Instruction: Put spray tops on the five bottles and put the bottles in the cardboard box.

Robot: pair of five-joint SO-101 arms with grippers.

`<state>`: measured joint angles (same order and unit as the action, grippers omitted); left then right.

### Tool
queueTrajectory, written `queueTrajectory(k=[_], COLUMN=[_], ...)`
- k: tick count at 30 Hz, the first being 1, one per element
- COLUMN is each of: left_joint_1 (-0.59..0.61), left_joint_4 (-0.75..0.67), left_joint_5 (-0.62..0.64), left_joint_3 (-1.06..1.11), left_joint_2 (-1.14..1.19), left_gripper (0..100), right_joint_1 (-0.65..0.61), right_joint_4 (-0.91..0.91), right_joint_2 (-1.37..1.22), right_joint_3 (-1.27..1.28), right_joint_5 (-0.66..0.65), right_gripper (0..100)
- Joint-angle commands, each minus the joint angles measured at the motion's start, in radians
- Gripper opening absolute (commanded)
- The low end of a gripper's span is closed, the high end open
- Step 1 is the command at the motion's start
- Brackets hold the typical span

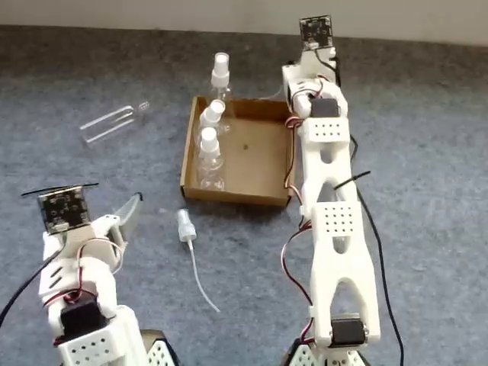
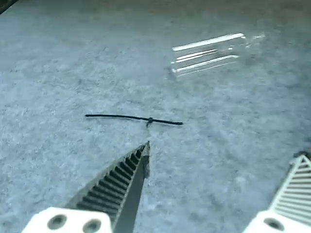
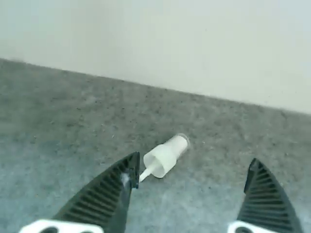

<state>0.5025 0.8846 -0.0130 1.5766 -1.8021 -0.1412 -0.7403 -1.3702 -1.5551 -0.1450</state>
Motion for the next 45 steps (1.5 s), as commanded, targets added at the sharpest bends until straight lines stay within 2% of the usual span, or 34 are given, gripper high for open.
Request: queueTrajectory(k=[1, 17, 22, 30, 37, 45], left_joint_1=[0.071, 0.077, 0.077, 0.076, 0.076, 0.076], left_joint_4=[-0.061, -0.058, -0.058, -0.063, -0.063, -0.063], left_joint_5=[0.0, 0.0, 0.0, 0.0, 0.0, 0.0], left_joint_3=[0.042, 0.062, 0.065, 0.085, 0.085, 0.084], left_joint_2=[-0.012, -0.012, -0.012, -0.012, -0.012, -0.012], left_gripper=[39, 39, 39, 39, 39, 39], right_joint_1=[-0.015, -0.035, -0.025, -0.024, -0.007, 0.053], right_joint_4=[0.001, 0.002, 0.131, 0.14, 0.14, 0.137], right_joint_2=[0.027, -0.028, -0.105, -0.13, -0.128, -0.094], right_joint_3=[-0.048, -0.018, -0.018, -0.018, -0.018, -0.018], right_joint_5=[0.011, 0.005, 0.005, 0.005, 0.005, 0.002], right_gripper=[29.6, 29.6, 29.6, 29.4, 16.4, 15.5])
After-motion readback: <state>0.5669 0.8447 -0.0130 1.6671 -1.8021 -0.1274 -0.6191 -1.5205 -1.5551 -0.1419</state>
